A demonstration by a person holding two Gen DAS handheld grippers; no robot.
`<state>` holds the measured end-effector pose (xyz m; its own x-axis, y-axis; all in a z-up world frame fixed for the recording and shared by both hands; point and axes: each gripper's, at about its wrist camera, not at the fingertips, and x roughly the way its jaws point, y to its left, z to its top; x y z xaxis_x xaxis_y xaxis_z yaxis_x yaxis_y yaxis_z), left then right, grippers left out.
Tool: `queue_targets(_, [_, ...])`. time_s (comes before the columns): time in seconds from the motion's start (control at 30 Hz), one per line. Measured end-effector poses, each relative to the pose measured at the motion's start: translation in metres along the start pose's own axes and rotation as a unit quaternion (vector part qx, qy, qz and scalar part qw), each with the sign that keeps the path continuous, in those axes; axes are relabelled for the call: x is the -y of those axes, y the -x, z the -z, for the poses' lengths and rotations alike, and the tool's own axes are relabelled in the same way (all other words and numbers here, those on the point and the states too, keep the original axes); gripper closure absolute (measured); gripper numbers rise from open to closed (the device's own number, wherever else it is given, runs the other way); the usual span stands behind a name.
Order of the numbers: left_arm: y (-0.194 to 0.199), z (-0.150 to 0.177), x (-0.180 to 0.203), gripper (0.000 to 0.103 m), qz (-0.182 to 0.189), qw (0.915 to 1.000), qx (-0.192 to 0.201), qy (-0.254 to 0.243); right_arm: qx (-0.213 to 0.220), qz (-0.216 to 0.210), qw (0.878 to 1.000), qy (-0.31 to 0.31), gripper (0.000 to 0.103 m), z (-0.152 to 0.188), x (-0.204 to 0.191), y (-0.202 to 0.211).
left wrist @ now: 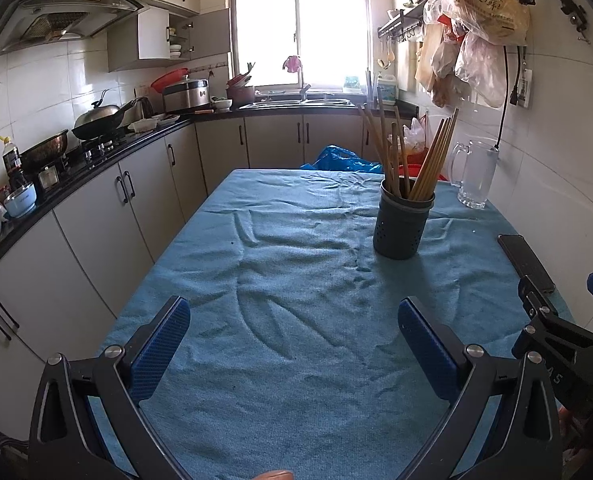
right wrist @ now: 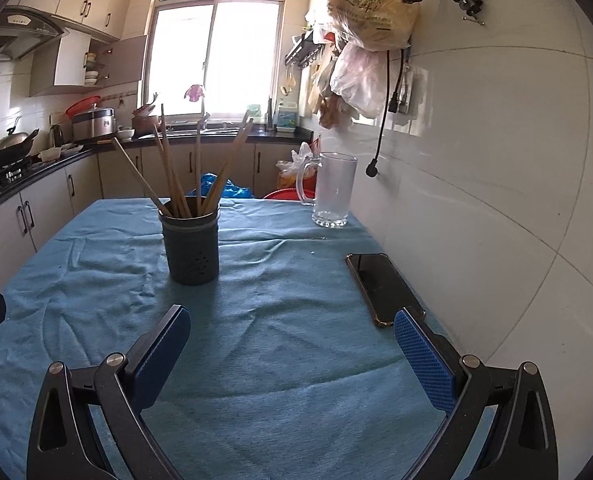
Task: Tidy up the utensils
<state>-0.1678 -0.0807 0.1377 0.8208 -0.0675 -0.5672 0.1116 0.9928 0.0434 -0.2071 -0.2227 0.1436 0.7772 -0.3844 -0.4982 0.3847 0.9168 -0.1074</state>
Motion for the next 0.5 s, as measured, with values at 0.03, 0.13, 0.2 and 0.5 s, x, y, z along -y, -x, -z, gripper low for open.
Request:
queue_targets(0.03, [0.0002, -0.0002, 0.0001, 0.0, -0.001, 1.0, 0.002, 0.0, 0.001, 0.0, 1.0, 0.003, 0.0, 0.0, -0.0013, 0.0004])
queue_targets(0.13, [0.0012, -0.0006, 0.0006, 0.0, -0.003, 1.0, 0.006, 0.0, 0.0, -0.004, 1.0, 0.005, 0.0, -0.0006, -0.0029, 0.0009])
queue_targets(0.2, [0.0023, -0.0007, 0.0008, 0.0, -0.005, 0.9999, 0.009, 0.0, 0.0, -0.006, 1.0, 0.006, 0.0, -0.0007, -0.0037, 0.0018])
queue_targets(0.5, [0.0066, -0.0011, -0.0005, 0.0, -0.026, 0.9992, 0.03, 0.003, -0.005, -0.014, 1.0, 0.011, 0.0, 0.0004, -0.0071, 0.002])
